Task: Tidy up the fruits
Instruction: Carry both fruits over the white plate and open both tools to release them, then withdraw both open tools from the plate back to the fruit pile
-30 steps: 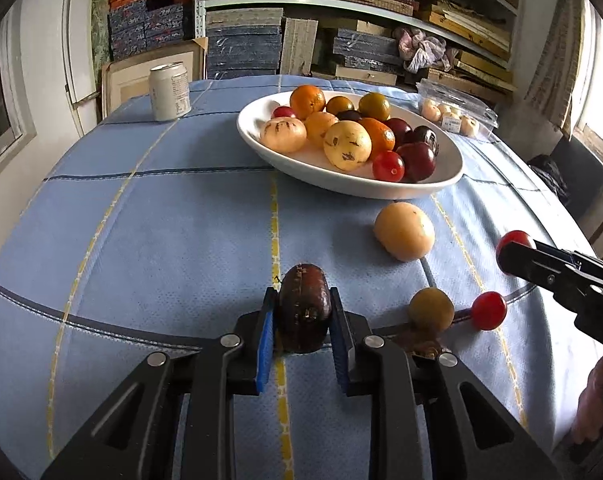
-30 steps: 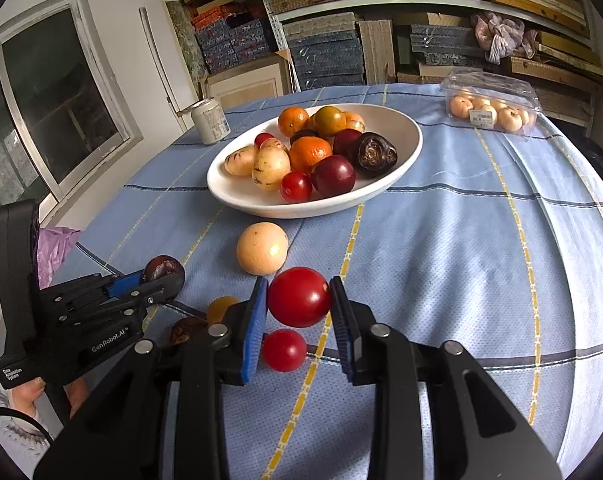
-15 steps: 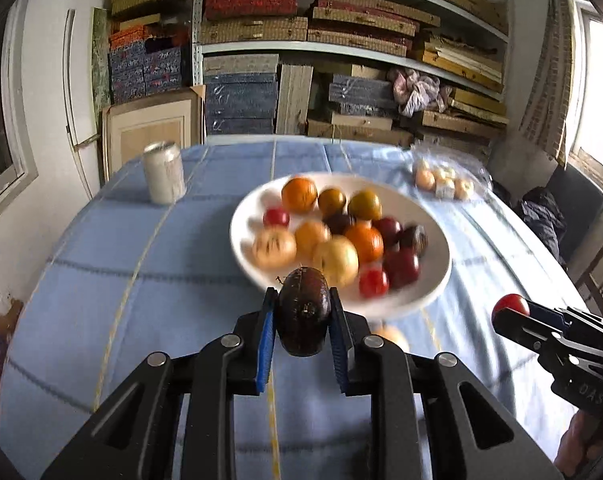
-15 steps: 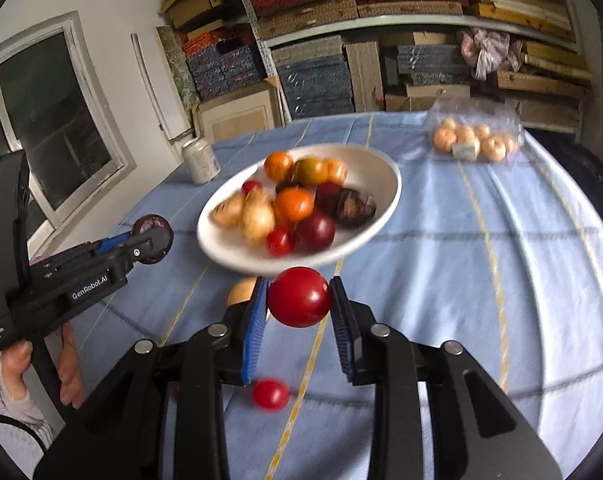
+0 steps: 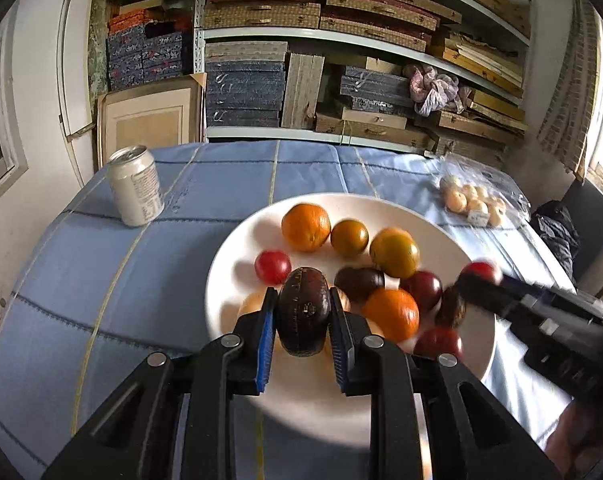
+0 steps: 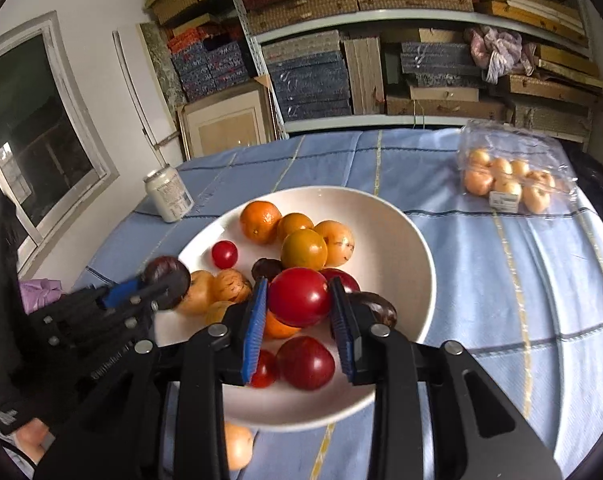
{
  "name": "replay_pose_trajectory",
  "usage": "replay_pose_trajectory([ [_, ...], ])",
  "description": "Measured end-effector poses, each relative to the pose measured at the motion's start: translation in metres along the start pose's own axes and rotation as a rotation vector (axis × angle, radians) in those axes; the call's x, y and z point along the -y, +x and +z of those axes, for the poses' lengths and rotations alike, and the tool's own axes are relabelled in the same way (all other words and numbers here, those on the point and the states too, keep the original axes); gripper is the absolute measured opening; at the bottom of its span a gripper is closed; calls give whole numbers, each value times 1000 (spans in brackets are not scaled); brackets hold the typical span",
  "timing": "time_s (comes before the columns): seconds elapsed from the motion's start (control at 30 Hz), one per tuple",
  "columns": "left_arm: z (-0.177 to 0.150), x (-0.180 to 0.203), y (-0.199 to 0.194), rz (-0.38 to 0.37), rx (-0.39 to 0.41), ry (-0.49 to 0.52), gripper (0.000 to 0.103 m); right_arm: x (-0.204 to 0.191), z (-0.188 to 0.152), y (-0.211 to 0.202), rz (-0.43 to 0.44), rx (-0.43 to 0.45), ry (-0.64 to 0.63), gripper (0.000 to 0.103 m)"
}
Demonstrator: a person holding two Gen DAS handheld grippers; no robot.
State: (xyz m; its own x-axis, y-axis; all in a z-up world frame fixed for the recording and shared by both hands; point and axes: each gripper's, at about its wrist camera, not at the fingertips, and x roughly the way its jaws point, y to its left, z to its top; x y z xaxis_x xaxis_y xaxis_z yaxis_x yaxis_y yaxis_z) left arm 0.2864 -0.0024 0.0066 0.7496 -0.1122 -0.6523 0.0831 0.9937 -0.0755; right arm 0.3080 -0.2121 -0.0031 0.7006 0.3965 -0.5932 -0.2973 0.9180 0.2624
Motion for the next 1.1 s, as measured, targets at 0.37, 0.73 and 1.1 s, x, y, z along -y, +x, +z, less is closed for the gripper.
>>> replay_pose_trajectory([
  [0.37,-1,-8,18,-23,-30,-35,33,4,1,2,-59,62,-39,65],
  [0.73,-37,-12,-65,35,58,-24,66,-10,-22,-85,-48,198,-28,77],
  [1.1,-139,8,-120,31,38,37,73,-12,-128,-129,-93,141,-61,79],
])
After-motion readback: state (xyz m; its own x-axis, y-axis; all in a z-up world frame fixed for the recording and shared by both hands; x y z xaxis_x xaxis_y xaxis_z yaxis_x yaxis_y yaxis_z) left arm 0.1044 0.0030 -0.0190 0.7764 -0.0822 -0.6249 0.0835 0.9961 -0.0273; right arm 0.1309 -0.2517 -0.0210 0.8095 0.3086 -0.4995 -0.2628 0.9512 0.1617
